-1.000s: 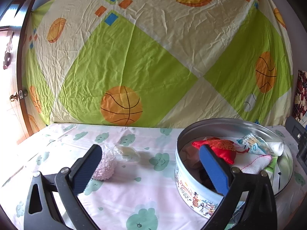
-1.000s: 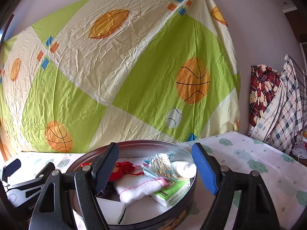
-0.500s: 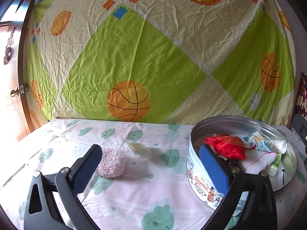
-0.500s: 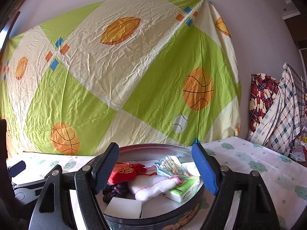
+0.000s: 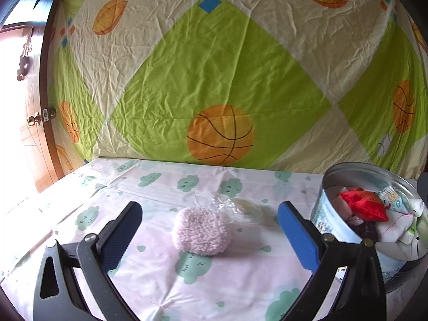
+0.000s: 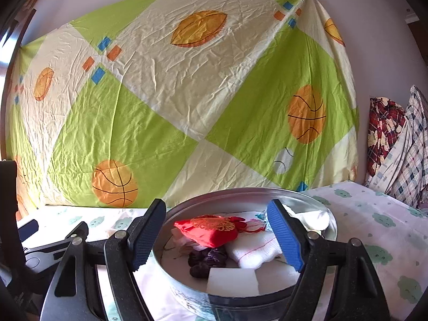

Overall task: Organize soft objects
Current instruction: 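Withdraw both tools from the tin toward the pink sock and plastic bag, then grasp the pink fuzzy sock with the left tool while the right tool grasps the clear plastic bag, then lift and carry the pink sock and plastic bag over the tin with both tools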

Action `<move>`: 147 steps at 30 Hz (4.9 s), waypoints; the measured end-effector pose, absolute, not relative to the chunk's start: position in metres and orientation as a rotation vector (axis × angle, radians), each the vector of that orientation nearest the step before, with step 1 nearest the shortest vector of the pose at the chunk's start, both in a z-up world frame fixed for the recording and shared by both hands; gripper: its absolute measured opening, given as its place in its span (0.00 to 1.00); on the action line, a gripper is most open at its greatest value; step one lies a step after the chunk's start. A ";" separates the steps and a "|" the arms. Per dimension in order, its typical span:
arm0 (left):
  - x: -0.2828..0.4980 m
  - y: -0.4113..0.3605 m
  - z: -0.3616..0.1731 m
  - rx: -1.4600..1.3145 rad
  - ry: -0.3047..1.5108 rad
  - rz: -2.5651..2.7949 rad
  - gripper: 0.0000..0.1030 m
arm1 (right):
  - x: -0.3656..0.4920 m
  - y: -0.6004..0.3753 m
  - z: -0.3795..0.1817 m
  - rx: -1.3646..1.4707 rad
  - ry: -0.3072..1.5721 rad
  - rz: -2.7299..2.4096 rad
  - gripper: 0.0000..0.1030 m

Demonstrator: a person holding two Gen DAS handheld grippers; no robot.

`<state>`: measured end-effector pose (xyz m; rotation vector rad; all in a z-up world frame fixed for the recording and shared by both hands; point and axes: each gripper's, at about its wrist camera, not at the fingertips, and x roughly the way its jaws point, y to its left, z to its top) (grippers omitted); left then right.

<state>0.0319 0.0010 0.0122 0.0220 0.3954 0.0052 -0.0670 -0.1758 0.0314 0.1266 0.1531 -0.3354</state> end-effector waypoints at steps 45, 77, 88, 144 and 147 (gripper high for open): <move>0.135 0.052 -0.040 0.102 0.852 -0.083 0.45 | -0.033 -0.113 0.021 0.108 0.296 -0.112 0.78; 0.151 0.123 -0.047 -0.074 0.883 0.067 0.34 | 0.166 -0.041 -0.040 -0.008 0.905 0.092 0.77; 0.151 0.124 -0.047 -0.068 0.877 0.068 0.34 | 0.153 -0.027 -0.034 -0.068 0.851 0.109 0.40; 0.047 0.094 -0.002 -0.044 0.446 0.035 0.30 | -0.006 -0.058 0.010 -0.076 0.496 0.019 0.40; 0.043 0.092 -0.001 -0.059 0.441 0.014 0.30 | -0.011 -0.061 0.009 -0.080 0.494 0.011 0.40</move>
